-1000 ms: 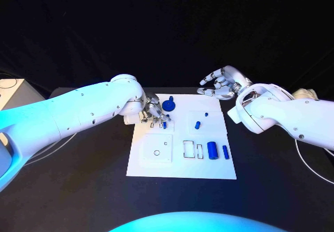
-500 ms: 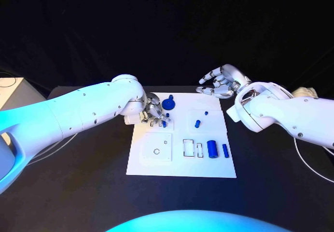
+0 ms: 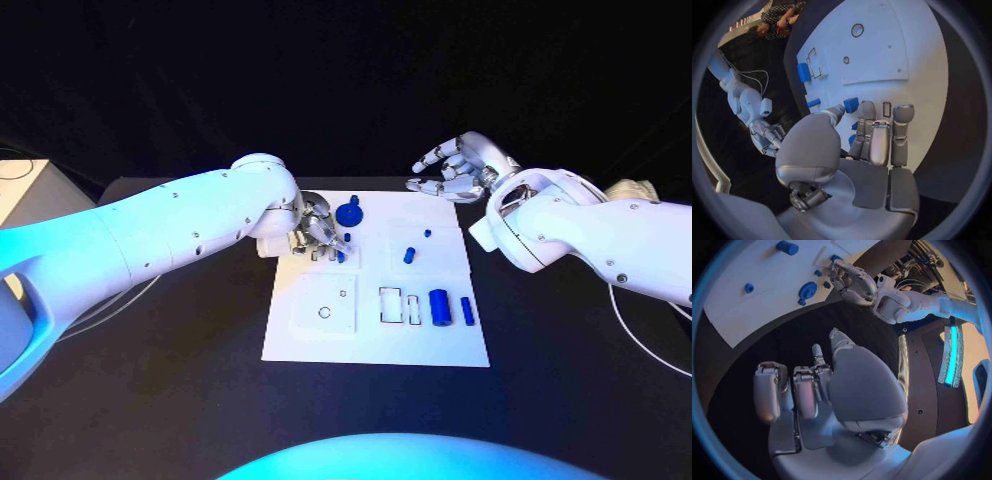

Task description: Assemble the parts on the task board

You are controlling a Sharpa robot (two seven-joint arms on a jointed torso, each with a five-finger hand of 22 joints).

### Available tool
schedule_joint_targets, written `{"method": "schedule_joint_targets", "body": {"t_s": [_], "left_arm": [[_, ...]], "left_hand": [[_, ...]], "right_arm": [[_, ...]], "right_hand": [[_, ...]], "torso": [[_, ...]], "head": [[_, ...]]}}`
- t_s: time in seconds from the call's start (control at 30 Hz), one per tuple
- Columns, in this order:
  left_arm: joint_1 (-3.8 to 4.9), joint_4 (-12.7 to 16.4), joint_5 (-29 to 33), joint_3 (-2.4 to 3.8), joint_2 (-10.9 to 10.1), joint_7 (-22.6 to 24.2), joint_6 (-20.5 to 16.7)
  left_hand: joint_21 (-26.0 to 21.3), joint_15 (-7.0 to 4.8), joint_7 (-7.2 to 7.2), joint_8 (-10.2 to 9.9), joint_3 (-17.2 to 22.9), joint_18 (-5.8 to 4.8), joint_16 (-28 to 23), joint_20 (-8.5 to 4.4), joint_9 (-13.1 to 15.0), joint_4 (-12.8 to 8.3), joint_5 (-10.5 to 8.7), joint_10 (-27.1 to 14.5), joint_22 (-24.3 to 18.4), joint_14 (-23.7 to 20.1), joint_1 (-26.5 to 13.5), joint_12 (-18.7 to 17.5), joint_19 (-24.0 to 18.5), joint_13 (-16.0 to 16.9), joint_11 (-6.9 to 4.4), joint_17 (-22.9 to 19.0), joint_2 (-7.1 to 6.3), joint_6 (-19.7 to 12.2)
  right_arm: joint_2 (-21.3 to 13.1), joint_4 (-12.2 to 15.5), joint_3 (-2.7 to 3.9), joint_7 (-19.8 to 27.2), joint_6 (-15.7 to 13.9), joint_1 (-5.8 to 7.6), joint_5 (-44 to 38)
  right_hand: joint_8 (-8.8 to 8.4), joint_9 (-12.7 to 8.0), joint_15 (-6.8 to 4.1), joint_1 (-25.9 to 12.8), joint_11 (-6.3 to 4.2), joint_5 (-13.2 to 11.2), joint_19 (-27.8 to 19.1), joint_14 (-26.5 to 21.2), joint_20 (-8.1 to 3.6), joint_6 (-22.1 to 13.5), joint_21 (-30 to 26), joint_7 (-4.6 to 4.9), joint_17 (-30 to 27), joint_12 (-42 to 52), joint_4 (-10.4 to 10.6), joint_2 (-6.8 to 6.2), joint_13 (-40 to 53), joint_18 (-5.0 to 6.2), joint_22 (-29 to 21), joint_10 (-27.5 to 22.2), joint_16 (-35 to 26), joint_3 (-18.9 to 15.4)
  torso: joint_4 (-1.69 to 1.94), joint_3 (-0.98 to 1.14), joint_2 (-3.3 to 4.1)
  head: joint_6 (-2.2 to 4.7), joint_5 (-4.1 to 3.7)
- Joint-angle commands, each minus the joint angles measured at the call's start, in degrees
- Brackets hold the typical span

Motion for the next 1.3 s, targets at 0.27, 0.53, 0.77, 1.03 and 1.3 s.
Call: {"method": "schedule_joint_targets", "body": {"t_s": [0.27,0.53,0.77,1.03,1.3], "left_arm": [[-0.23,-0.23,1.68,0.01,0.23,0.49,0.89],[-0.30,-0.10,4.79,0.03,-0.08,0.59,-1.01],[-0.48,0.60,9.38,0.11,-0.88,0.24,-4.50],[-0.50,2.47,11.31,0.53,-2.51,-0.32,-6.41],[-0.24,4.42,8.66,1.05,-4.28,-1.00,-7.34]], "left_hand": [[0.48,-0.19,-0.25,0.41,1.00,-0.49,0.33,0.07,0.29,0.00,0.23,-0.43,0.11,0.35,1.27,0.16,0.30,-0.05,-0.10,0.69,0.34,-0.42],[0.74,-0.48,-0.52,0.63,6.03,-0.44,0.22,-0.10,1.37,-1.44,-0.11,-0.96,0.05,0.14,6.24,-0.08,-0.13,-0.59,-0.39,0.54,1.81,-0.91],[1.53,-0.81,-0.92,4.42,20.83,-0.52,0.66,-0.33,6.57,-7.34,-0.03,-0.30,0.53,0.57,8.34,-0.29,-0.49,-1.62,-0.91,1.48,-0.81,-2.18],[2.61,-1.06,-1.10,6.35,28.55,-0.65,1.68,-0.44,9.90,-11.42,0.38,0.45,1.47,1.76,4.15,1.09,-0.10,-1.50,-1.07,3.40,-2.95,-2.28],[4.33,-1.65,-1.69,7.53,31.85,-1.05,3.32,-0.95,11.86,-14.37,8.29,2.94,3.78,3.83,-0.74,3.81,1.64,0.55,-1.67,6.61,-4.44,-0.85]], "right_arm": [[0.09,-0.08,0.03,0.01,0.80,-0.02,-0.11],[0.19,-0.24,0.03,-0.28,1.24,-0.05,-0.42],[0.28,-0.38,0.02,-0.44,1.76,-0.13,-1.17],[0.28,-0.49,0.02,-0.58,2.14,-0.20,-1.35],[0.14,-0.19,0.01,-0.77,2.42,-0.32,-1.28]], "right_hand": [[0.23,0.02,0.00,-0.25,-0.17,0.30,2.53,5.53,0.02,-0.42,-0.32,0.17,13.48,-0.18,-0.02,0.47,8.89,0.03,8.37,-0.34,-0.31,0.33],[0.27,0.02,0.01,-0.30,-0.16,0.37,2.52,5.53,0.03,-0.45,-0.37,0.17,13.46,-0.17,0.00,0.53,8.89,0.04,8.33,-0.33,-0.32,0.38],[0.28,0.03,0.01,-0.34,-0.16,0.38,2.55,5.53,0.03,-0.45,-0.30,0.18,13.46,-0.04,0.02,0.55,8.99,0.02,8.39,-0.23,-0.32,0.40],[0.28,0.03,0.01,-0.34,-0.16,0.38,2.55,5.53,0.03,-0.45,-0.30,0.18,13.46,-0.04,0.02,0.55,8.99,0.02,8.39,-0.23,-0.32,0.40],[0.33,0.04,0.01,-0.47,-0.15,0.37,2.56,5.53,0.03,-0.45,-0.28,0.18,13.45,-0.06,0.06,0.60,8.97,0.02,8.41,-0.25,-0.32,0.42]], "torso": [[0.04,0.05,0.02],[0.02,0.06,0.03],[0.05,0.06,-0.06],[0.08,0.10,-0.04],[0.19,0.14,-0.08]], "head": [[-0.19,-0.05],[-0.22,0.32],[-0.20,0.35],[-0.25,0.34],[-0.47,0.70]]}}
